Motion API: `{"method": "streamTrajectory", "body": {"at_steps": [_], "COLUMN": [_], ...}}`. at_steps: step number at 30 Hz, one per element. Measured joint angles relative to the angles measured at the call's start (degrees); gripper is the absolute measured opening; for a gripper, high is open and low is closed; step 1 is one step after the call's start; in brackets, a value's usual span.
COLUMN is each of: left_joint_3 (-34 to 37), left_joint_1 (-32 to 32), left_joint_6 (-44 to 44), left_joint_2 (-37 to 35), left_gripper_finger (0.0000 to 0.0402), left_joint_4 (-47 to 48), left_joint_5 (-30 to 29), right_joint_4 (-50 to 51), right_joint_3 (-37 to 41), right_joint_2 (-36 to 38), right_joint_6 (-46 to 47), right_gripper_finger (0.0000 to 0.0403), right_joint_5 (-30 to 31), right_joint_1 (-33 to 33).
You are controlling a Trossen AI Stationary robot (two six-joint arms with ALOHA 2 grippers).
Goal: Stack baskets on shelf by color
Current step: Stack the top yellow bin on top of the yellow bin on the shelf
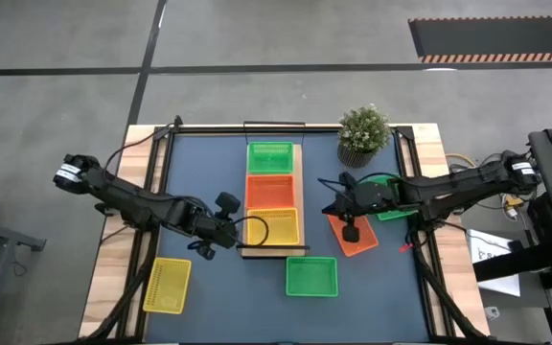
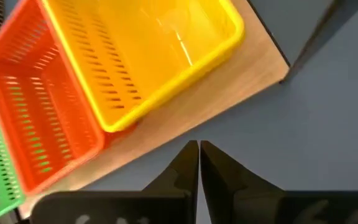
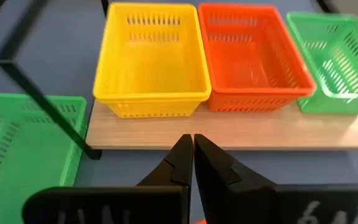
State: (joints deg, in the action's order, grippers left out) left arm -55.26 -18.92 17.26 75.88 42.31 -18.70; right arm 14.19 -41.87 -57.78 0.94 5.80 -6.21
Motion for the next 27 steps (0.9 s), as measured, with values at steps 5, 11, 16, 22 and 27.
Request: {"method": "streamTrajectory", "body": {"at_steps": [5, 11, 16, 22, 27], "left_joint_3": [6.2, 7.7, 7.9, 8.1, 9.0], "left_joint_1": [0.0, 0.0, 0.0, 0.0, 0.0], "left_joint_6": [0.0, 0.0, 0.0, 0.0, 0.0], "left_joint_2": [-1.0, -1.1, -1.1, -1.1, -1.3], "left_gripper_finger": [0.0, 0.0, 0.0, 0.0, 0.0], "left_joint_4": [-10.2, -13.9, -13.8, -13.6, -13.2], "left_joint_5": [-0.3, -0.4, -0.4, -0.4, -0.4], "right_joint_4": [-0.4, -1.8, -6.5, -14.8, -17.3], "right_joint_3": [-1.4, -3.5, -3.8, -3.9, -4.1], "right_joint_2": [-6.5, -13.2, -17.5, -22.0, -24.1], "right_joint_6": [3.7, 8.8, 8.6, 6.4, 5.9], "right_gripper_finger": [0.0009, 0.0009, 0.0009, 0.0009, 0.0009], "right_joint_5": [0.0, -1.0, -6.4, -11.0, -12.3], "right_joint_1": [0.7, 2.9, 4.5, 4.6, 4.6]}}
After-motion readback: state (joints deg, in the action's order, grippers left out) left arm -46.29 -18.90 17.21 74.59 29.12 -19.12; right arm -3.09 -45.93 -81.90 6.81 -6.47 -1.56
